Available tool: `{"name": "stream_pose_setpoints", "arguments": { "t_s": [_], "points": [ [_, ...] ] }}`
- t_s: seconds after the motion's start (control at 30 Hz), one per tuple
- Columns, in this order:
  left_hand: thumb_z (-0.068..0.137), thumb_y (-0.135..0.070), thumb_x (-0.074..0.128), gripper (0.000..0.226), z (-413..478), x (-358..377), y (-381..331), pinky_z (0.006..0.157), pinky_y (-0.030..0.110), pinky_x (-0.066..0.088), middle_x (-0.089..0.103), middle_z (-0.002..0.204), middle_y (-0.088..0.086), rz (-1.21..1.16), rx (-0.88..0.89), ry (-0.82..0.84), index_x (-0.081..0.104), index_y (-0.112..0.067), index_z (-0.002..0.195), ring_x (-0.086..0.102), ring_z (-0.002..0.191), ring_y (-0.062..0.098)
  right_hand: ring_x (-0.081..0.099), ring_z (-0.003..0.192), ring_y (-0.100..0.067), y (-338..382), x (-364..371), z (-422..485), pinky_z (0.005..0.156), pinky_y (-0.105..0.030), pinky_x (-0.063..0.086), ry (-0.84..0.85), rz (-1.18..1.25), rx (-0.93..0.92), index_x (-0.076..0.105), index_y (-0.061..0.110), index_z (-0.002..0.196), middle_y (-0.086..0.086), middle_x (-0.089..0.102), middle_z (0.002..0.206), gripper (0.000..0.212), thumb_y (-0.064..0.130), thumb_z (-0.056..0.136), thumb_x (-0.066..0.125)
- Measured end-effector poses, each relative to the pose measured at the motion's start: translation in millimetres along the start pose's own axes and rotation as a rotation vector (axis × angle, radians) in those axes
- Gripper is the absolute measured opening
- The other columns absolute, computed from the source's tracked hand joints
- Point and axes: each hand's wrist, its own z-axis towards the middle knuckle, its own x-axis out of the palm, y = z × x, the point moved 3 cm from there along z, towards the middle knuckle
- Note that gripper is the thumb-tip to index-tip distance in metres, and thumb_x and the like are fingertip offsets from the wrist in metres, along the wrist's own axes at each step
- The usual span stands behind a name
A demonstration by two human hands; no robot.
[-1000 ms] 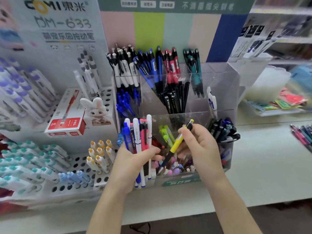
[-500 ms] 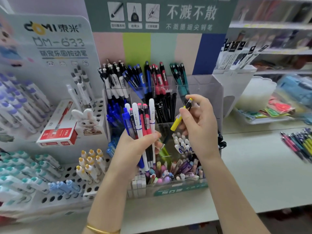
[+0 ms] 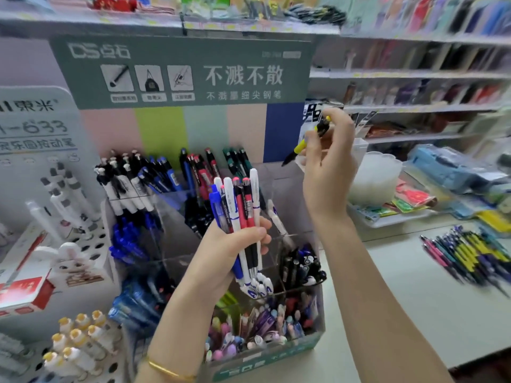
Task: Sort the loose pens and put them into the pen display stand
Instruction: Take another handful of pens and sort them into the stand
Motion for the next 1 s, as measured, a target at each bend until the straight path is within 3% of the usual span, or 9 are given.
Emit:
{"name": "stream_pose_setpoints", "arguments": {
  "t_s": [0.07, 0.13, 0.27, 0.37, 0.47, 0.63, 0.7, 0.87, 1.0],
  "points": [
    [0.069, -0.005, 0.065, 0.021, 4, 4, 0, 0.066, 0.028, 0.054, 0.069, 0.077, 0.002, -0.016, 0.006, 0.028, 0.076, -0.022, 0.074, 0.065, 0.071, 0.015, 0.059, 0.076, -0.022, -4, 4, 4, 0.067, -0.027, 0.046, 0.046, -0.063, -0.027, 0.045, 0.019, 0.121, -0.008, 0.062, 0.095, 0.027, 0.018, 0.095, 0.05],
    [0.068, -0.005, 0.064, 0.025, 8, 7, 0, 0.067, 0.029, 0.054, 0.069, 0.079, 0.0, -0.025, 0.003, 0.054, 0.076, -0.025, 0.075, 0.065, 0.072, 0.014, 0.061, 0.08, -0.027, -11, 15, 5, 0.066, -0.031, 0.045, 0.178, -0.195, -0.038, 0.055, 0.008, 0.121, -0.011, 0.066, 0.094, 0.03, 0.014, 0.091, 0.058],
    [0.068, -0.002, 0.063, 0.029, 8, 12, 0, 0.067, 0.029, 0.055, 0.069, 0.081, 0.001, -0.018, -0.005, 0.103, 0.077, -0.026, 0.077, 0.066, 0.072, 0.014, 0.054, 0.099, -0.031, -31, 31, -6, 0.075, -0.04, 0.047, 0.5, -0.391, 0.049, 0.054, 0.016, 0.13, -0.013, 0.066, 0.098, 0.039, 0.019, 0.092, 0.059],
    [0.069, -0.002, 0.061, 0.028, 7, 12, 2, 0.065, 0.029, 0.053, 0.066, 0.079, 0.004, -0.053, -0.035, 0.12, 0.076, -0.025, 0.076, 0.064, 0.069, 0.015, 0.052, 0.105, -0.03, -35, 27, -8, 0.082, -0.039, 0.045, 0.508, -0.386, 0.123, 0.05, 0.015, 0.136, -0.011, 0.066, 0.103, 0.046, 0.019, 0.091, 0.06],
    [0.07, -0.002, 0.061, 0.027, 6, 12, 4, 0.064, 0.029, 0.052, 0.065, 0.077, 0.006, -0.048, -0.059, 0.119, 0.075, -0.025, 0.075, 0.064, 0.068, 0.017, 0.055, 0.09, -0.015, -14, 7, -10, 0.077, -0.026, 0.043, 0.327, -0.193, 0.107, 0.065, 0.012, 0.115, 0.0, 0.065, 0.094, 0.026, 0.019, 0.09, 0.06],
    [0.071, 0.0, 0.063, 0.02, 3, 14, 6, 0.061, 0.027, 0.053, 0.069, 0.078, 0.008, -0.028, -0.04, 0.067, 0.07, -0.01, 0.086, 0.066, 0.067, 0.02, 0.064, 0.069, -0.008, 23, -12, -41, 0.06, -0.021, 0.052, 0.762, 0.385, 0.535, 0.068, 0.022, 0.101, 0.001, 0.066, 0.09, 0.014, 0.024, 0.088, 0.065],
    [0.079, 0.005, 0.063, 0.021, 1, 16, 6, 0.062, 0.028, 0.054, 0.071, 0.08, 0.009, 0.0, -0.042, 0.067, 0.068, -0.006, 0.097, 0.069, 0.071, 0.022, 0.059, 0.053, -0.015, 22, -15, -47, 0.048, -0.027, 0.051, 0.73, 0.474, 0.63, 0.068, 0.018, 0.1, -0.003, 0.065, 0.077, 0.013, 0.021, 0.088, 0.065],
    [0.086, 0.012, 0.056, 0.02, -2, 14, 10, 0.067, 0.04, 0.06, 0.069, 0.083, 0.02, 0.003, -0.118, -0.051, 0.058, 0.0, 0.102, 0.071, 0.071, 0.029, 0.043, 0.043, -0.009, 9, -24, -38, 0.042, -0.014, 0.036, 0.338, 0.564, 0.688, 0.05, 0.015, 0.085, -0.005, 0.061, 0.065, 0.015, 0.022, 0.098, 0.049],
    [0.08, 0.01, 0.061, 0.021, -1, 12, 16, 0.053, 0.033, 0.055, 0.057, 0.061, 0.009, 0.187, -0.065, -0.159, 0.053, 0.004, 0.098, 0.059, 0.05, 0.021, 0.051, 0.055, -0.004, 17, -24, -40, 0.054, -0.014, 0.043, 0.515, 0.427, 0.632, 0.054, 0.022, 0.085, 0.009, 0.055, 0.064, 0.014, 0.022, 0.086, 0.068]
  ]
}}
